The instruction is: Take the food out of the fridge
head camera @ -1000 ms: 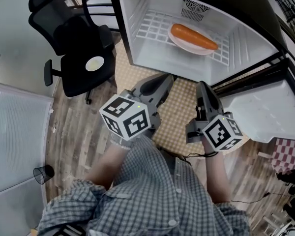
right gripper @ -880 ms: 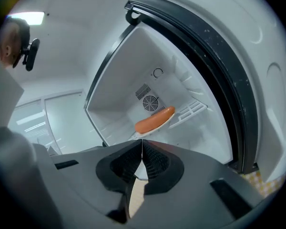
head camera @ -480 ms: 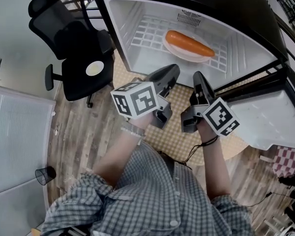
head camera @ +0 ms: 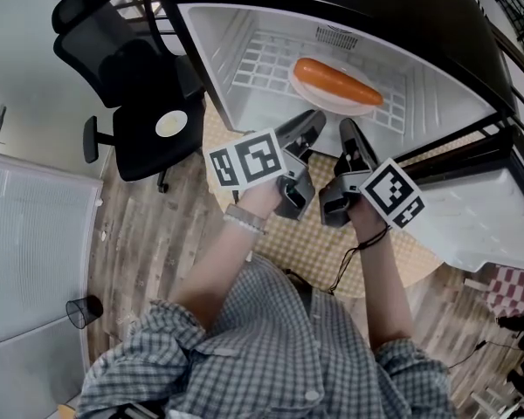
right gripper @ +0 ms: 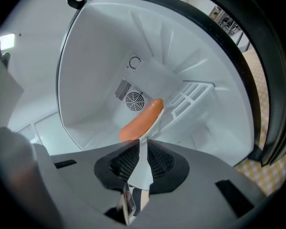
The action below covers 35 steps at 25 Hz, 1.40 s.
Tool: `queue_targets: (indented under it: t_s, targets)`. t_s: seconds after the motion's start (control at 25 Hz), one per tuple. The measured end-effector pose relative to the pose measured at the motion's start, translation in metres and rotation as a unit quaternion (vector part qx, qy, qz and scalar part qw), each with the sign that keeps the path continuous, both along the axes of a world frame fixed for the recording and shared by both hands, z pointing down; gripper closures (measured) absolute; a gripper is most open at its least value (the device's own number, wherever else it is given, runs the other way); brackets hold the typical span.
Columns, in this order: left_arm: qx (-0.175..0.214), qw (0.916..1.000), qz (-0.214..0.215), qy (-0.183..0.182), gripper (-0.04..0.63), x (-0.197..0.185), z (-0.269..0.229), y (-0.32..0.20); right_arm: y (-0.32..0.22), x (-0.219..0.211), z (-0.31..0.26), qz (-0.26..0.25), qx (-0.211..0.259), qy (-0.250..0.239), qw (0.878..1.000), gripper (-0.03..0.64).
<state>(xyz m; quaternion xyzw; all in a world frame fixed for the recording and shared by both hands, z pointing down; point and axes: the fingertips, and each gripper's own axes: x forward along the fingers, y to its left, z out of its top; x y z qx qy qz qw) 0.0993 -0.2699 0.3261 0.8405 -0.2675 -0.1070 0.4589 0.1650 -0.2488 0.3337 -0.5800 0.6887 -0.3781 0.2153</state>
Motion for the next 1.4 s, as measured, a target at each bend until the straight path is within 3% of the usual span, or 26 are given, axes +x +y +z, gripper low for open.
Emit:
queue_targets:
  t_s: [0.16,0.44,0.72,0.84,1.4]
  targets:
    - [-0.018,0.9998,0.002,0.007,0.508,0.005,0.005,-0.006,-0.006,0.001,0.002,0.003,-0.001,-0.023,1.000,0.552]
    - [-0.036,0.9990,0.003,0.026,0.500,0.011,0.005,-0.014,-0.009,0.003,-0.002,0.005,0.007,-0.058,0.998,0.549]
    - [-0.047,0.9984,0.003,0.030,0.501,0.014,0.007,-0.020,-0.017,0.007,-0.002,0.008,0.010,-0.059,0.998,0.548]
    - [-0.039,0.9988,0.006,0.028,0.528,0.015,0.005,-0.020,-0.018,0.007,-0.003,0.005,0.012,-0.050,0.999,0.548]
    - [-0.024,0.9993,0.015,0.025,0.531,0.007,0.001,-0.008,-0.007,0.000,-0.007,-0.013,0.023,-0.033,0.999,0.548]
